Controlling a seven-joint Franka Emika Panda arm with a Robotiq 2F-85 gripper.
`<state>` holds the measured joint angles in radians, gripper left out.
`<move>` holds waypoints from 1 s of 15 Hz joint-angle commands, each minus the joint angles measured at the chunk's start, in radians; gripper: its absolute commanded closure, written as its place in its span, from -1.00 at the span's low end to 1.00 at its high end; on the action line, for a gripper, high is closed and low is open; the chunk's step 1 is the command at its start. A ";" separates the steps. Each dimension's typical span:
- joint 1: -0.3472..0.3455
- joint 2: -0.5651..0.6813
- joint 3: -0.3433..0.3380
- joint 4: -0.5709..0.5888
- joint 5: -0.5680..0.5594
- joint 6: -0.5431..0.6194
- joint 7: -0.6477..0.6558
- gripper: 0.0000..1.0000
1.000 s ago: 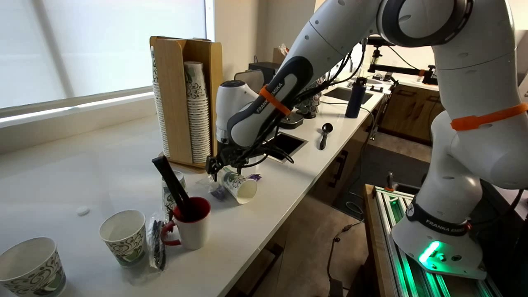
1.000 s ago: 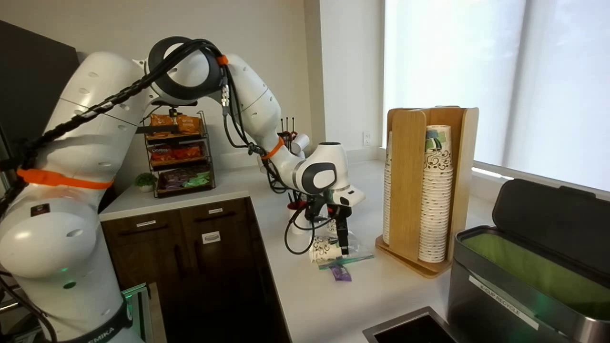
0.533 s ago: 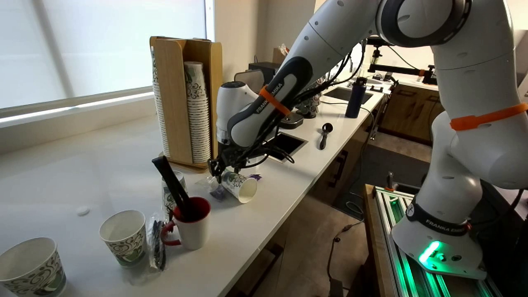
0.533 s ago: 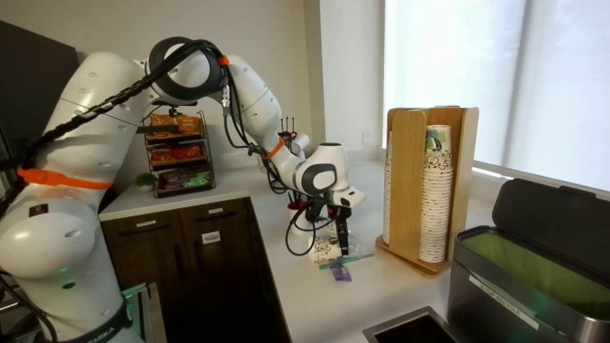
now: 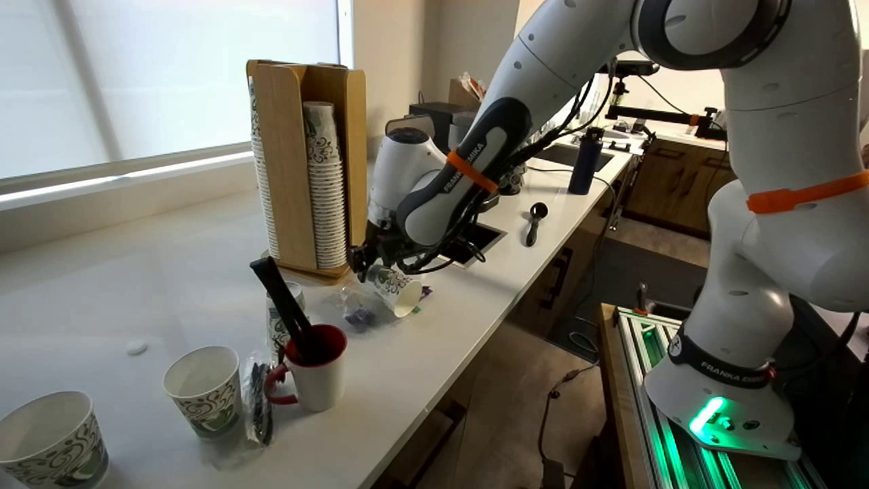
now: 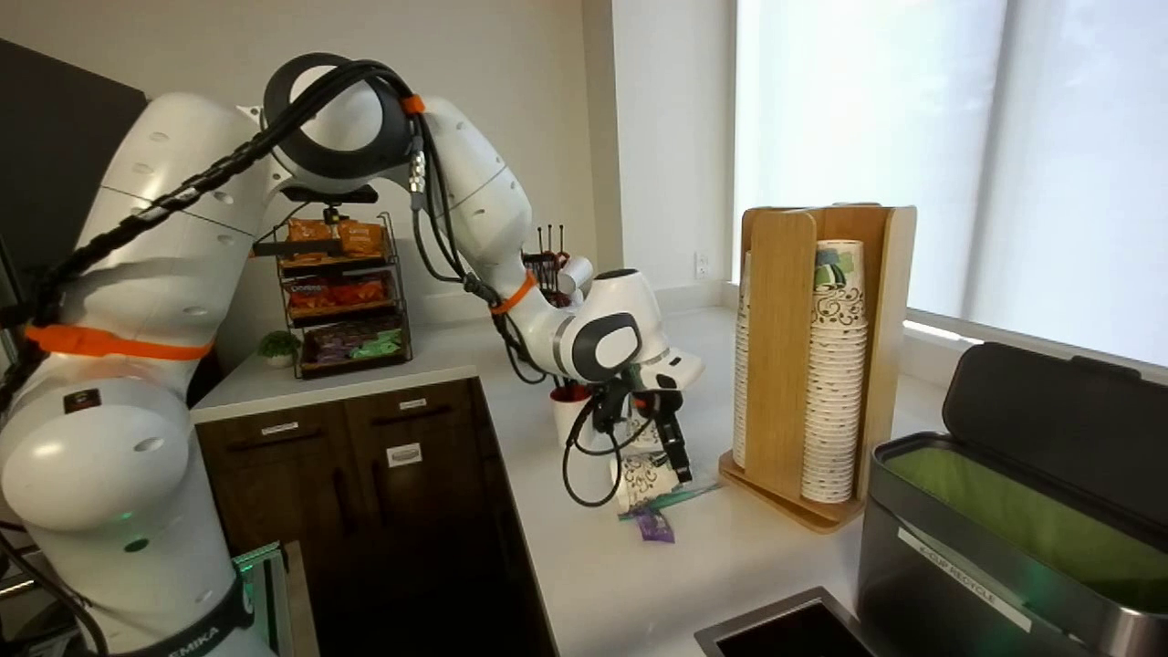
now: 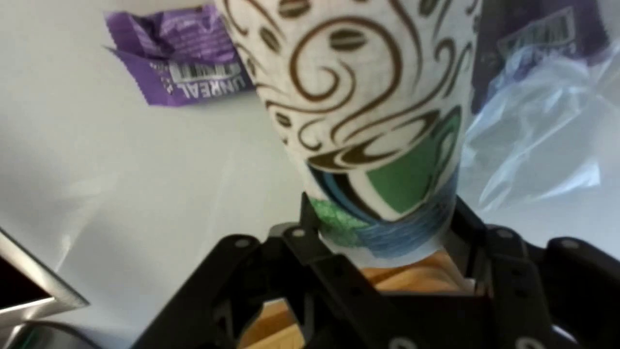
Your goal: Pick up the coffee cup on the right and place it on top of the stacked cups on the right.
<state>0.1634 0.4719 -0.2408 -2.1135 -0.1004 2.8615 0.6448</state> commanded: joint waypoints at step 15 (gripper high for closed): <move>-0.264 -0.240 0.249 -0.506 0.062 1.010 -0.129 0.25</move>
<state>-0.0573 0.2918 -0.0298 -2.5885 -0.0599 3.9255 0.4953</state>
